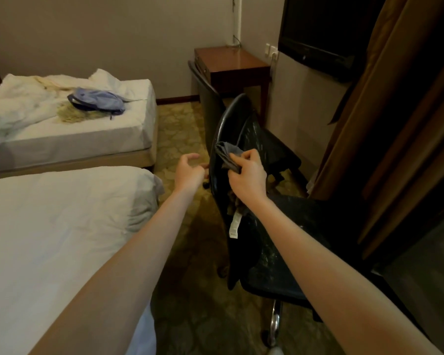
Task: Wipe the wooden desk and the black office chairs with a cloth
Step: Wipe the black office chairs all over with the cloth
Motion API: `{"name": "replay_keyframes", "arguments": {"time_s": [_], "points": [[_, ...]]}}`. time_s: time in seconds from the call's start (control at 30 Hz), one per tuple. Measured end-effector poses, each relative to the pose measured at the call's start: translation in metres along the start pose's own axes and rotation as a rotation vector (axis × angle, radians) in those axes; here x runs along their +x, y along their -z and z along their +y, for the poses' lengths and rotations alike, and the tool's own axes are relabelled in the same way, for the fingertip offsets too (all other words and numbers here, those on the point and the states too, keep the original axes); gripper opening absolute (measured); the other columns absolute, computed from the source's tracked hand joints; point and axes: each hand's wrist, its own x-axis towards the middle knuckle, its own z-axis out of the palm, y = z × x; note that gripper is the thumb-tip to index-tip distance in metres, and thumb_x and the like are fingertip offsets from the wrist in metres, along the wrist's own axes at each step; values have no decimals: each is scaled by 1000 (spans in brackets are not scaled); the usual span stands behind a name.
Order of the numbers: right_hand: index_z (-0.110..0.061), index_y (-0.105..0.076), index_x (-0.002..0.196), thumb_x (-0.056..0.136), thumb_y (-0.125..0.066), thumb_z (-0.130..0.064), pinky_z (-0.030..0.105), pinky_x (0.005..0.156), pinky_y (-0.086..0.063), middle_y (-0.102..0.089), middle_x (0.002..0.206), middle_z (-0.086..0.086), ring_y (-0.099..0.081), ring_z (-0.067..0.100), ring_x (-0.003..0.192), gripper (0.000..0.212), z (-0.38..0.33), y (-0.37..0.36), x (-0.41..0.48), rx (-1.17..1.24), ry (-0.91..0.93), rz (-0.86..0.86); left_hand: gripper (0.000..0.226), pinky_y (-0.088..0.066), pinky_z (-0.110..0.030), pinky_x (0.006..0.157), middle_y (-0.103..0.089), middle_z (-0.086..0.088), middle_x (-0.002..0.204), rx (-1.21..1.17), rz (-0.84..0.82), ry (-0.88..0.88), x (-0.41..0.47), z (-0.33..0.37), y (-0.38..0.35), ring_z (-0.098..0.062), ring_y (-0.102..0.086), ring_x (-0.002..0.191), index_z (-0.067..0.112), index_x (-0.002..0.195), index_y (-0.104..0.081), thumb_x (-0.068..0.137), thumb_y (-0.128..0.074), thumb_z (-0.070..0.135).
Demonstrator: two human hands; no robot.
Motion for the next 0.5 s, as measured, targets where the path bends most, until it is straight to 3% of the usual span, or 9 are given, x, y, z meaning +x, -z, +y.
{"name": "replay_keyframes", "arguments": {"time_s": [0.07,0.13,0.23,0.33,0.4,0.5], "points": [[-12,-55,131,92,-56,-12,29,88,-47,-41,106,-3,-47,11,90,39,1,13,10,19,-19,6,26,-39,-19,44,-64,-1,91,-3,8,0,3,1,1,-10,-63,63,22,105,-47,92,-44,0],[-13,-54,132,92,-54,-12,29,91,-47,-43,111,-1,-49,10,88,40,-4,25,26,146,-125,123,17,-39,-15,40,-65,2,86,2,6,13,3,2,2,-5,-64,54,22,104,-48,96,-44,7],[-14,-46,138,94,-52,-14,24,92,-42,-40,119,3,-47,8,88,44,-18,24,40,167,-105,182,24,-41,-16,41,-65,3,87,0,32,39,5,0,4,-6,-65,60,20,109,-48,95,-42,1],[-19,-47,138,94,-52,-17,24,91,-37,-43,121,4,-47,14,101,45,-19,8,44,4,0,-125,40,-39,-25,46,-60,0,101,84,3,61,5,5,6,-10,-59,75,20,117,-51,89,-44,-7],[-20,-51,135,91,-54,-15,22,91,-40,-52,118,1,-51,14,106,44,-15,7,46,23,8,-269,42,-40,-25,55,-55,-1,103,157,-10,32,8,9,9,-8,-51,75,18,119,-54,86,-46,-8],[-13,-59,127,88,-54,-1,5,71,-41,-61,96,-8,-58,6,91,41,-15,26,38,186,7,-430,39,-44,-25,69,-55,1,92,97,109,-22,19,13,15,-12,-50,79,14,116,-58,86,-41,-5]]}}
